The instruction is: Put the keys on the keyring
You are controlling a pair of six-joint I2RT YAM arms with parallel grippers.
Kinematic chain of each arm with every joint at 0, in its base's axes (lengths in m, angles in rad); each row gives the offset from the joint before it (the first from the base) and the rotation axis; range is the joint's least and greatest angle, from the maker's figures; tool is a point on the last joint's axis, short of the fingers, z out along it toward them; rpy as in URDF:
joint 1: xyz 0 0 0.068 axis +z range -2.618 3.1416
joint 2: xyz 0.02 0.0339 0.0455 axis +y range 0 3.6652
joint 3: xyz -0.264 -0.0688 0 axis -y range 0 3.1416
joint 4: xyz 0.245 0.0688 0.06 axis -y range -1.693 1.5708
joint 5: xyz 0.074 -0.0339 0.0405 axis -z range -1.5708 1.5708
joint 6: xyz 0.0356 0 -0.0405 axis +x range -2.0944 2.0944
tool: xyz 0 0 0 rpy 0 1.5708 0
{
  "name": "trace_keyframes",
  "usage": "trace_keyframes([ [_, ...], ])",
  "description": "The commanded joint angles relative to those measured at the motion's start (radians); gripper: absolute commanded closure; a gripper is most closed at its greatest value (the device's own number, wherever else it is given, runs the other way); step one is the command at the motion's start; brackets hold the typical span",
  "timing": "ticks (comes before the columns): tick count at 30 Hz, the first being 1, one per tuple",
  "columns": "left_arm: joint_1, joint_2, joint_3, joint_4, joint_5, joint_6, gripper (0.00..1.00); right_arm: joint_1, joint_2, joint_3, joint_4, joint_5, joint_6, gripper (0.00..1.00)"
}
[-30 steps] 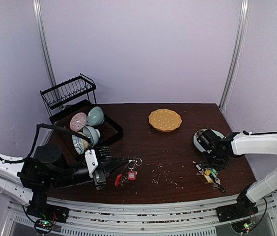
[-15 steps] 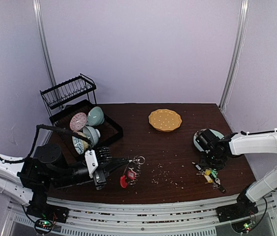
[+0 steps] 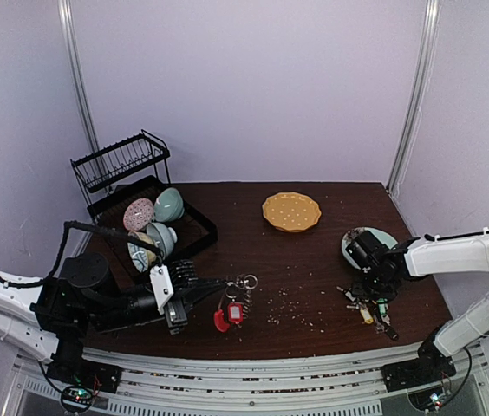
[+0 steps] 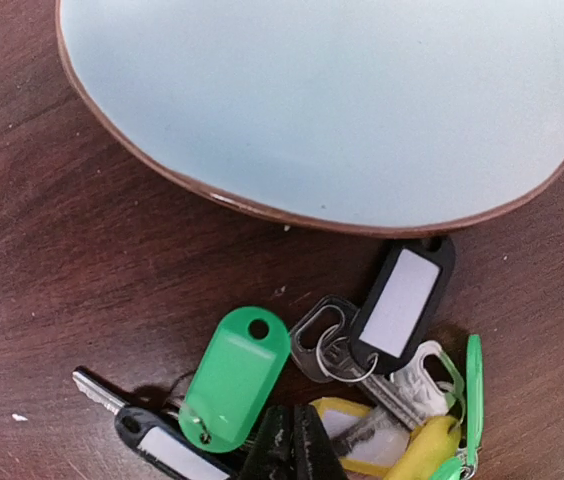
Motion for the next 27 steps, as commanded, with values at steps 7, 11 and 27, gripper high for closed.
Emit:
trace_keyframes([
  [7,0.008,-0.017,0.014,0.067,-0.01,0.016,1.0,0.065,0.001,0.041,-0.034,-0.059,-0.021,1.0],
  [11,0.009,-0.019,0.014,0.068,-0.015,0.018,1.0,0.118,0.011,0.085,0.001,-0.124,-0.057,1.0],
  [27,0.008,-0.026,0.021,0.004,-0.103,0.067,1.0,0.294,-0.13,0.195,0.128,-0.755,-0.362,1.0],
])
